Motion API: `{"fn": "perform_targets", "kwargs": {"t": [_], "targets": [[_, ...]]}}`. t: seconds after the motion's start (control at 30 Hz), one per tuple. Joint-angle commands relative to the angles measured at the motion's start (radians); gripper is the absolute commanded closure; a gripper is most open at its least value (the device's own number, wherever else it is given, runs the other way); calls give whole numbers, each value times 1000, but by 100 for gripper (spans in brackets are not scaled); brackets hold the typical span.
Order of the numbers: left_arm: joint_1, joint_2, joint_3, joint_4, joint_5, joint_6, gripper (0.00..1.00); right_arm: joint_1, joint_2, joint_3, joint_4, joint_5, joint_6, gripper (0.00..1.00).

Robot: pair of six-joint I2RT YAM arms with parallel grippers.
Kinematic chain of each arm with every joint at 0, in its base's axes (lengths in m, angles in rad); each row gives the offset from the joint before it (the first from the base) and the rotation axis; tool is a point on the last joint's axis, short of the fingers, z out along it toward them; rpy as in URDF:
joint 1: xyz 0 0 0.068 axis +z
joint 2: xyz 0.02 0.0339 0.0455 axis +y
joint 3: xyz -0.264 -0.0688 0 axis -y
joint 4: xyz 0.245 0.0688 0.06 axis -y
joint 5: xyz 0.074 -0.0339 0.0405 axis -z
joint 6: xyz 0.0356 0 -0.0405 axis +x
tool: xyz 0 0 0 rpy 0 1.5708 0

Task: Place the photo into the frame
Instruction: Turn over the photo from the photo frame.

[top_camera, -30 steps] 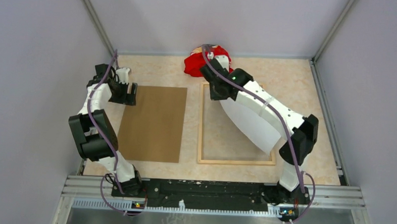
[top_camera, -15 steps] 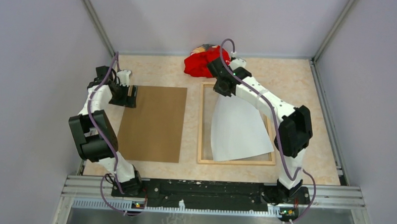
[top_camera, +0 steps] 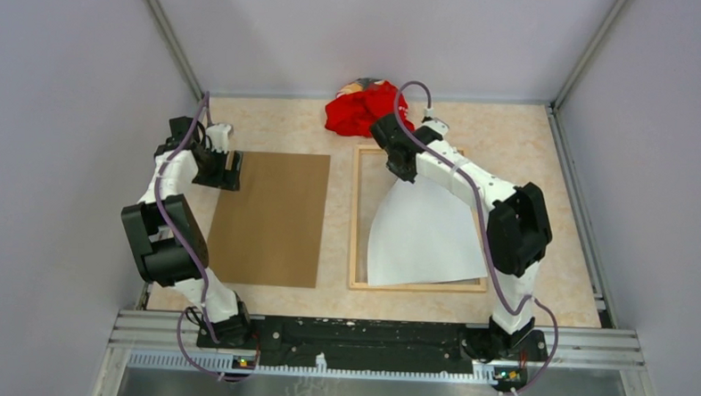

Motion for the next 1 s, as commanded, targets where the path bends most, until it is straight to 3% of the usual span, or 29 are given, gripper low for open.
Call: {"fn": "perform_targets", "kwargs": {"t": [0.0, 0.7, 0.97], "targets": [[-1, -7, -6, 24, 3, 9, 11, -16, -56, -4, 1, 49, 83, 100], [-2, 10, -34, 45, -2, 12, 13, -25, 20, 150, 3, 31, 180, 100], [-1, 18, -34, 49, 13, 9, 14, -28, -81, -3, 100, 34, 141, 100]]}}
